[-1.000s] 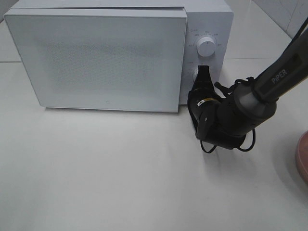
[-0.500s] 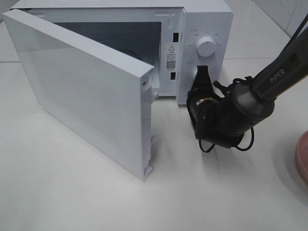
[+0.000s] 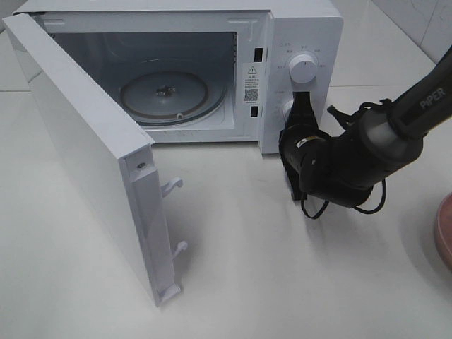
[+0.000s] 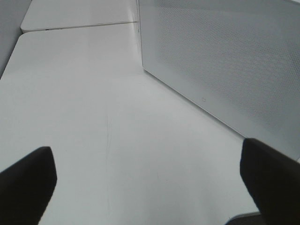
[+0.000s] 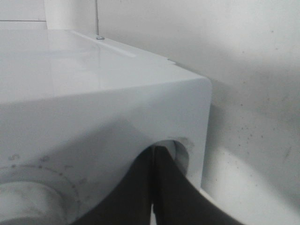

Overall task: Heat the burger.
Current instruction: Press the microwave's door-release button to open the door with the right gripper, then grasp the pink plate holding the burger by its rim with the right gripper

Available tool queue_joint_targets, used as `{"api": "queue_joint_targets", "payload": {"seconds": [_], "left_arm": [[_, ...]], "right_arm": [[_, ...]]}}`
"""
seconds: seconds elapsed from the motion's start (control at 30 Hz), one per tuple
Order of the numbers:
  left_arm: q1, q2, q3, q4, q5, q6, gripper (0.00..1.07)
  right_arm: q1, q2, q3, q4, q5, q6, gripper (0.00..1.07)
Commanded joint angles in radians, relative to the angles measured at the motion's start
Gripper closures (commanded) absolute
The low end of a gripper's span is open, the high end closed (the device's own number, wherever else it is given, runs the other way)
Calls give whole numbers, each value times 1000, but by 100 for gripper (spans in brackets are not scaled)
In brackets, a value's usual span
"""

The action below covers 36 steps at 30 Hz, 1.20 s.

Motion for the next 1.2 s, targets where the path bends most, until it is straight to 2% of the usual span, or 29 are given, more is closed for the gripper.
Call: {"api": "queue_joint_targets", "payload": {"seconds": [0.03, 0.27, 0.43, 0.7, 0.77, 0.87, 0.93, 0.97, 1.03, 1.2], "left_arm": [[-6, -14, 3, -4, -8, -2, 7], [-6, -14, 3, -4, -8, -2, 7], [-6, -14, 3, -4, -8, -2, 7], [-6, -14, 3, -4, -8, -2, 7], [-6, -14, 3, -4, -8, -2, 7], [-6, -14, 3, -4, -8, -2, 7], [-6, -14, 3, -4, -8, -2, 7], [-6, -14, 3, -4, -8, -2, 7], [-6, -14, 3, -4, -8, -2, 7], [-6, -14, 3, -4, -8, -2, 7]], "right_arm": [[-9, -61, 13, -57, -13, -28, 107], [-9, -118, 73, -57, 60, -84, 107], [-9, -208, 154, -118, 182, -167, 107], [-12, -296, 207, -221, 324, -258, 107], [-26, -353, 216, -305, 466, -362, 107], [-34, -368, 215, -341, 502, -384, 107], [-69, -410, 215, -441, 632, -448, 106], [-69, -410, 215, -441, 632, -448, 106], [-117, -474, 214, -607, 824, -517, 105], [-160, -541, 214, -685, 995, -634, 105]]}}
